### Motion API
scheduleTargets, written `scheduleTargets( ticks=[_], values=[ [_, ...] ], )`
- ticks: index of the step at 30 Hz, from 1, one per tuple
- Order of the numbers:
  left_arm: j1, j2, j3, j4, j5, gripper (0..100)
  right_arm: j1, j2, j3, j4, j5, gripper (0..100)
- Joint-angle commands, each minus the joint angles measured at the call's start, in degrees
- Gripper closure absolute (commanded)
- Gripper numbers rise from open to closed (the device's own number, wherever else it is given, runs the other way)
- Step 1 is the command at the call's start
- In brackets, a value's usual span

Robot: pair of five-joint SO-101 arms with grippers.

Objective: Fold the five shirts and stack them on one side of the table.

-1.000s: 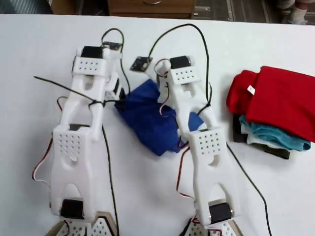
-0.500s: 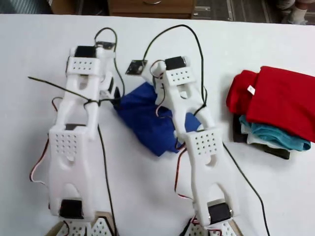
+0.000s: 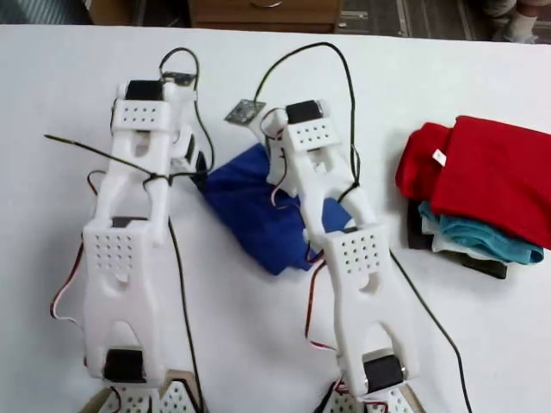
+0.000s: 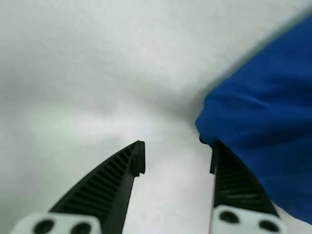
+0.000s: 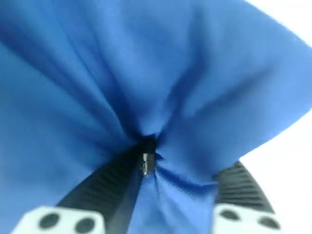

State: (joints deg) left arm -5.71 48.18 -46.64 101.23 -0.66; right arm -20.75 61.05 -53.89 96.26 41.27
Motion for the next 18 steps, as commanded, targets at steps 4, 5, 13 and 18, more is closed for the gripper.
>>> scheduleTargets(
  ticks=[4, 5, 13, 18],
  values=[
    [-0.70, -1.23, -0.84, 0.97, 0.53, 76, -2.07, -2.24, 1.67, 1.80, -1.49, 96.4],
    [-0.70, -1.23, -0.84, 0.97, 0.53, 76, -1.89, -2.68, 1.58, 1.80, -2.99, 97.8],
    [-0.79, -1.23, -0.84, 0.88, 0.53, 76, -1.01, -13.14, -0.79, 1.71, -4.75, 97.7],
    [-0.79, -1.23, -0.84, 0.79, 0.44, 76, -0.84, -24.84, -0.53, 1.71, -3.08, 97.7]
  ],
)
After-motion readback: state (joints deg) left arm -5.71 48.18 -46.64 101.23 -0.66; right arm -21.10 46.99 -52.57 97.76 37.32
